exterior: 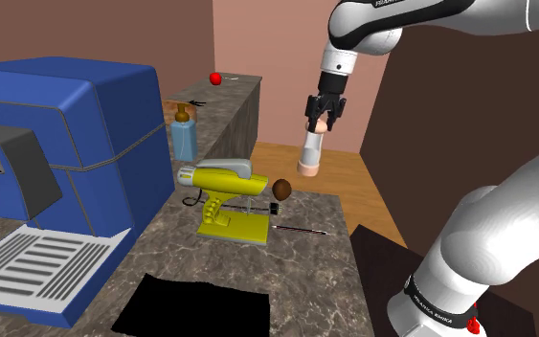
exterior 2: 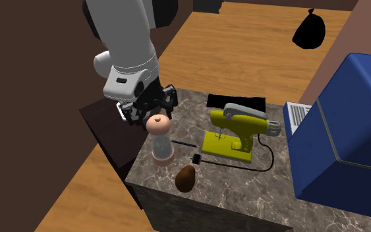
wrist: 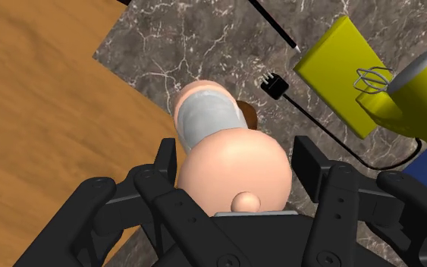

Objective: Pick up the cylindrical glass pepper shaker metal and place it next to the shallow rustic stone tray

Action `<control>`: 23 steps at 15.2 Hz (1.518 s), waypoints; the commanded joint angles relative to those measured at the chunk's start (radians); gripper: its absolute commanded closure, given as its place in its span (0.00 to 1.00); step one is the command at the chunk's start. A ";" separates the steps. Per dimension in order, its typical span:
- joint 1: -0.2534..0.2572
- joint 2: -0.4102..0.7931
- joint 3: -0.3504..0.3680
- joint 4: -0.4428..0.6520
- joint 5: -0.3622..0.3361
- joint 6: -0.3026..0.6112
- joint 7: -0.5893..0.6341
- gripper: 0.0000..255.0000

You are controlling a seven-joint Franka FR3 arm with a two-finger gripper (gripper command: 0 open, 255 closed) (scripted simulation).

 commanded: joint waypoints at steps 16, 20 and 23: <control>0.004 0.013 0.004 0.241 0.001 -0.227 0.020 1.00; 0.005 0.026 0.003 0.307 0.003 -0.281 0.024 1.00; 0.006 0.037 0.002 0.360 0.005 -0.321 0.026 1.00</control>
